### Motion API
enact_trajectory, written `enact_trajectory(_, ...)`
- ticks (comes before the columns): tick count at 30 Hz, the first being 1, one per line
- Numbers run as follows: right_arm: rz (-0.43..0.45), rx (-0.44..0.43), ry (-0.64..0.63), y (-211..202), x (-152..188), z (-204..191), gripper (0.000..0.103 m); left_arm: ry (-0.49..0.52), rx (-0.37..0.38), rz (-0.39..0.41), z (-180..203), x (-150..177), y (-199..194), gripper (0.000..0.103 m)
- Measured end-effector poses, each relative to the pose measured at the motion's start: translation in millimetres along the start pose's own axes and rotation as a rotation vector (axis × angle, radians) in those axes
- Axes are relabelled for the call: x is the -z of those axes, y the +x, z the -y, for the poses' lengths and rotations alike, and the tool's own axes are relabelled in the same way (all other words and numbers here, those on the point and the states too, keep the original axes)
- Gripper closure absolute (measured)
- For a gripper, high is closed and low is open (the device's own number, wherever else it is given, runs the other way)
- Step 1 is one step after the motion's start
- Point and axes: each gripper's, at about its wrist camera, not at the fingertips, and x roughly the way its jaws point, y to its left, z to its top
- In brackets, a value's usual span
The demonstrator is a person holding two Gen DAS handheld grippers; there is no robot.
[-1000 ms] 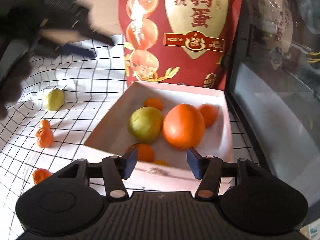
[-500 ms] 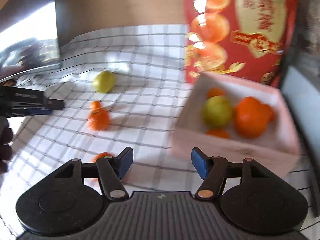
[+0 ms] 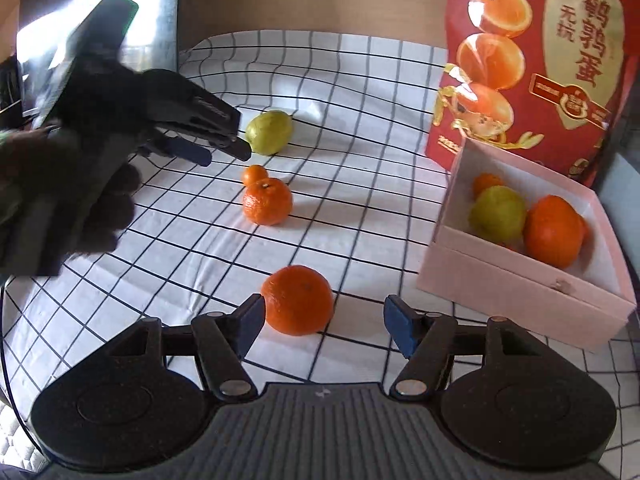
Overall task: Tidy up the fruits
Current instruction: 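Move both open tools away from the box toward the remaining fruit, then grasp a small tangerine with the left tool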
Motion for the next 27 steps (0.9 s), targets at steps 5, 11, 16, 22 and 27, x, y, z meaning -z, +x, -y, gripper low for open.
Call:
enact_trajectory(5,-0.006,0.048,0.047,-6.4,8.5,14.4,0.036,0.025,-0.038,-0.043,4.5,-1.2,22.6,0.053)
enact_trajectory(11,-0.028,0.078,0.102,-5.8,14.7,27.4,0.036,0.078,-0.027,-0.043,11.1,6.6,29.7,0.061)
enact_trajectory(16,-0.038,0.074,0.098,-4.0,16.3,27.1,0.035,0.072,-0.026,-0.040,4.7,13.0,18.8,0.070)
enact_trajectory(22,-0.045,0.048,0.083,1.0,15.5,21.4,0.035,0.051,0.013,-0.022,-8.4,39.3,-20.8,0.070)
enact_trajectory(27,-0.048,0.021,0.066,5.3,13.9,13.9,0.035,-0.009,0.063,-0.034,-22.0,68.1,-56.4,0.070)
